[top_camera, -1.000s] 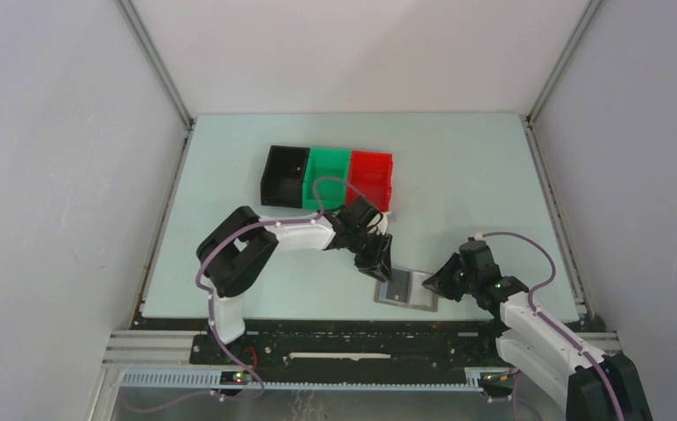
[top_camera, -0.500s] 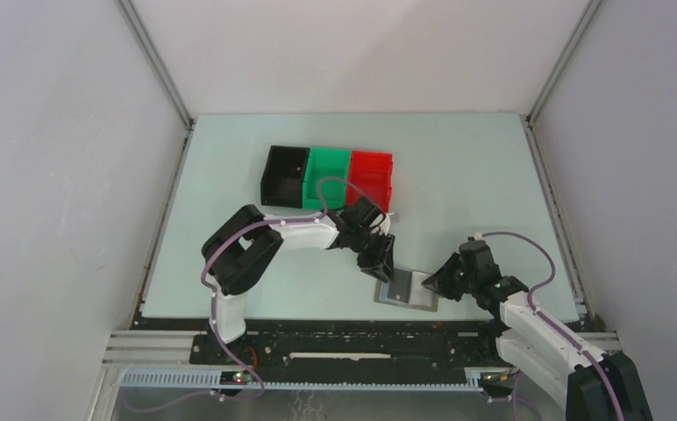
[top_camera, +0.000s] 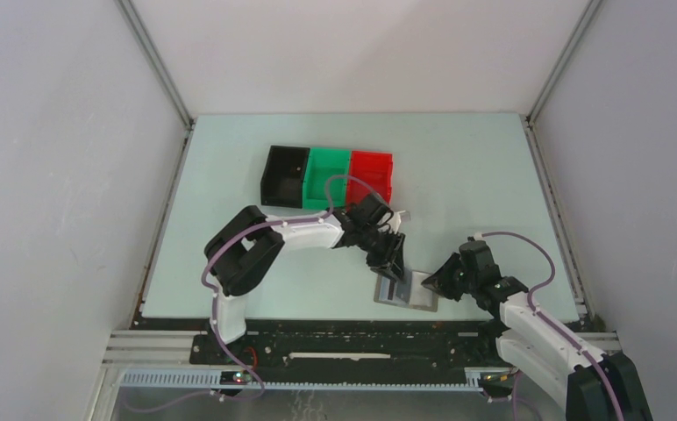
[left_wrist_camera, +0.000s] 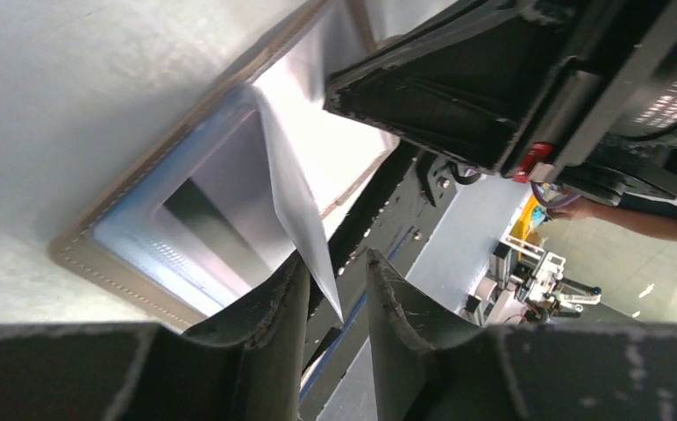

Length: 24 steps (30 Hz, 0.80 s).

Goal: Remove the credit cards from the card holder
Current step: Remove the credit card from the card holder.

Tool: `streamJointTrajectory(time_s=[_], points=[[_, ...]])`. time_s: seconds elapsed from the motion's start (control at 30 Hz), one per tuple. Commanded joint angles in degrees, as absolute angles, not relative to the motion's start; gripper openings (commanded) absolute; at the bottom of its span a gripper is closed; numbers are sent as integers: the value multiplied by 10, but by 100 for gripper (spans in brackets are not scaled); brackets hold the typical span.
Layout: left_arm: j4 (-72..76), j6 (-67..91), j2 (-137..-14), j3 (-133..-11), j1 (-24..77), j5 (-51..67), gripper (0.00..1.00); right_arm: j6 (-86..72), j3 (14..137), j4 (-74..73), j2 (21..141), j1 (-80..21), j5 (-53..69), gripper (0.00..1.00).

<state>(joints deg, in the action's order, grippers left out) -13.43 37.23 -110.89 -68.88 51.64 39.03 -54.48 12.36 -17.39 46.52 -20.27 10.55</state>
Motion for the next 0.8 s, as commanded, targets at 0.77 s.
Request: streamJointTrajectory(time_s=[0.77], points=[[-52,423,-1141,-769,547,478,36,-552,145,-309,339,-172,82,21]])
